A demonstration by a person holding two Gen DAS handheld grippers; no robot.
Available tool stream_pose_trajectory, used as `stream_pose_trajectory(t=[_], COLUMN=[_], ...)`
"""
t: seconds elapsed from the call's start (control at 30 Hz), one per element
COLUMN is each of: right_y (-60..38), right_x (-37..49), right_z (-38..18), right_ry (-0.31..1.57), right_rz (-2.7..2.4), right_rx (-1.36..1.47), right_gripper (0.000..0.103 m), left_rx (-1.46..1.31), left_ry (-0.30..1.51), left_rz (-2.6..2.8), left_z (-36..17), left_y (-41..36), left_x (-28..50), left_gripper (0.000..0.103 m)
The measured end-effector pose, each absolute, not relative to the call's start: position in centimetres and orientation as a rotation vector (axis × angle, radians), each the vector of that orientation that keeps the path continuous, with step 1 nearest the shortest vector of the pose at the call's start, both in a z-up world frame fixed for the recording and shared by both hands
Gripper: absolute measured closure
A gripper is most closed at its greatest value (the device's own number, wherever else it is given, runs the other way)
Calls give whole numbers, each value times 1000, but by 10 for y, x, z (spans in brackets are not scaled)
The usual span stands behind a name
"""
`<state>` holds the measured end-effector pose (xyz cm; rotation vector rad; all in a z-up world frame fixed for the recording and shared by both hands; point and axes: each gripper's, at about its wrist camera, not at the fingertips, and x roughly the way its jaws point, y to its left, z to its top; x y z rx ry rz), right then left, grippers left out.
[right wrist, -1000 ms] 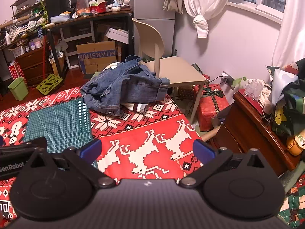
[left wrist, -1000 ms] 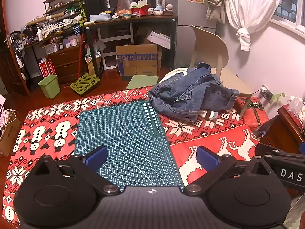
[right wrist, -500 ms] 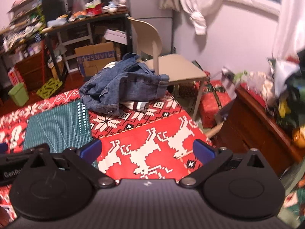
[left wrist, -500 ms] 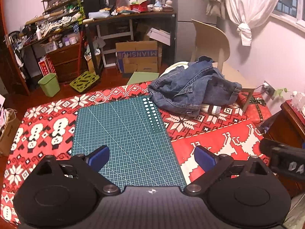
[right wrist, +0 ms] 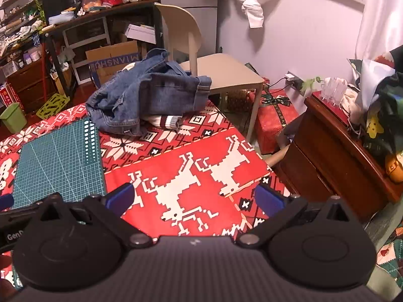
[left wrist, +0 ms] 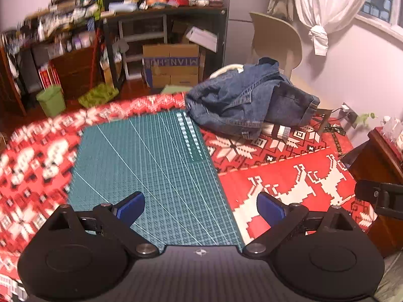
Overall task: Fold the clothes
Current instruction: 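Move both grippers toward the crumpled blue denim shorts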
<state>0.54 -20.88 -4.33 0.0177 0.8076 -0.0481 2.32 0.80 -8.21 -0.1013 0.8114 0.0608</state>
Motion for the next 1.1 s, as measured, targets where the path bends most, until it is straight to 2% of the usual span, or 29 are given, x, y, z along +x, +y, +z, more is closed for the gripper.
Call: stream_pose_trajectory(t=[0.43,0.67,0.9,1.1], right_y=[-201,-182,-185,-166], right_x=[22,48,95,144], right_z=[-82,-95,-113,-128], right_ry=[724,658,714,722], right_rz=[42,82,174,215], right_rx=[-22,-98,85,67], right_gripper=[1,1,1,16], left_rx=[-119,-165,-199,-219], left_ry=[723,775,852,910], left_rz=[56,70,60,51], left_z=[-119,-137,-151,-162], left_y=[20,31,40,51], left_x=[49,81,117,145], left_gripper=[6,6,9,19])
